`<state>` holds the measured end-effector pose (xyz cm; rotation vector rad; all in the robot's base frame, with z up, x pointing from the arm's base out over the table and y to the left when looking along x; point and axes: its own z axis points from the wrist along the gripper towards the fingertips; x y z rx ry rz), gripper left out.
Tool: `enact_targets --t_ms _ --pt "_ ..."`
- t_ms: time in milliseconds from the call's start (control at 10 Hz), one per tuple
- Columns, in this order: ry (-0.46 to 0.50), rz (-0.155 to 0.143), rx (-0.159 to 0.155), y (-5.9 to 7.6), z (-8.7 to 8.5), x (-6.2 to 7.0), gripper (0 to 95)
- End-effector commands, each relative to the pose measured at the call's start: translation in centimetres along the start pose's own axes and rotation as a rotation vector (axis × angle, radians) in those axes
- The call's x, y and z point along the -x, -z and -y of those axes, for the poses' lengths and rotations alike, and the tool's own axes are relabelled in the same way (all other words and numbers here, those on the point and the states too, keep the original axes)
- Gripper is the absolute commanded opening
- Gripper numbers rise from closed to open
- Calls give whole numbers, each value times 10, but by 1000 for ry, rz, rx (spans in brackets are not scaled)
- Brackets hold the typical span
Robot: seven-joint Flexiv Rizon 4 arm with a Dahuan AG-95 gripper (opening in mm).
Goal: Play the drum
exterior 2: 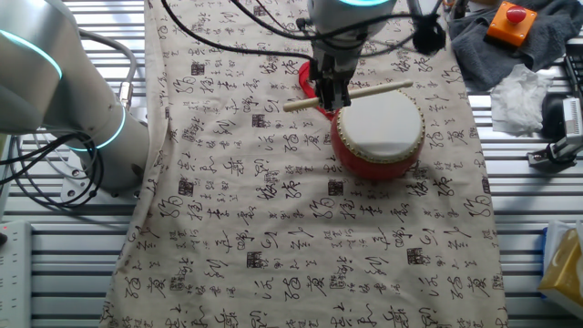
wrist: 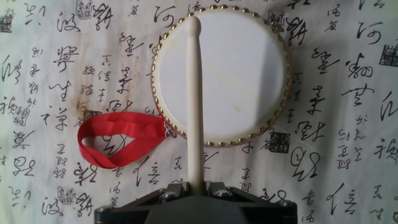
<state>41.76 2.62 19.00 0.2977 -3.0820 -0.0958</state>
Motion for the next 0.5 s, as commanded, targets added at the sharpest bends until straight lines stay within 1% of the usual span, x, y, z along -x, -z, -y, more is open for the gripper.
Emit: enact_targets --t_ms 100,500 --pt "-5 3 -9 0 1 0 0" --pt "-10 4 -7 0 1 0 0"
